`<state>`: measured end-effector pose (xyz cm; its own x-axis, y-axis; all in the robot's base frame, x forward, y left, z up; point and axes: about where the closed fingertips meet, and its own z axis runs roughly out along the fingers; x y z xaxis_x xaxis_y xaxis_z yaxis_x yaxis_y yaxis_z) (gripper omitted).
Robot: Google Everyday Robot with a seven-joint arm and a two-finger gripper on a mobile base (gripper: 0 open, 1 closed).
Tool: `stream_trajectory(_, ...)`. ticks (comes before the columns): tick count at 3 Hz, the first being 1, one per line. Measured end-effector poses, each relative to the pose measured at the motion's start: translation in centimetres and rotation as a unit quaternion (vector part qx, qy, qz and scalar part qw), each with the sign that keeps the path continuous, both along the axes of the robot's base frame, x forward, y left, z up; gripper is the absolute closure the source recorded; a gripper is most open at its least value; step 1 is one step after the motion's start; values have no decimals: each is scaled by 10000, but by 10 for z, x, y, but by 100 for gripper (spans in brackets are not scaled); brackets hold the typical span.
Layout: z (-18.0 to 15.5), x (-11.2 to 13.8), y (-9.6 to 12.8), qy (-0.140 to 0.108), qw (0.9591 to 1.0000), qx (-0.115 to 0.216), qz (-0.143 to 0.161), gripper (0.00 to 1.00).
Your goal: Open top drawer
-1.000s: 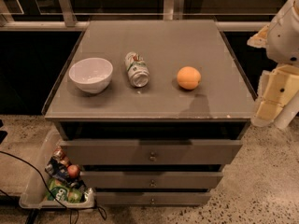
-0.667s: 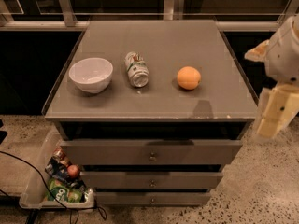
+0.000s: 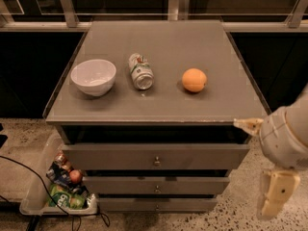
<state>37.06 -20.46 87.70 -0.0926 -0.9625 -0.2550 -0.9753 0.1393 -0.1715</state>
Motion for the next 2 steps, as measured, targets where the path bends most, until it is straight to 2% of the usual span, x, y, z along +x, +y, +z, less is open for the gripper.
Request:
stream_trajectory(1, -51, -36, -3, 369, 9988, 123, 313, 0)
stream_trajectory(2, -53, -37, -3, 462, 9981, 11, 402, 0)
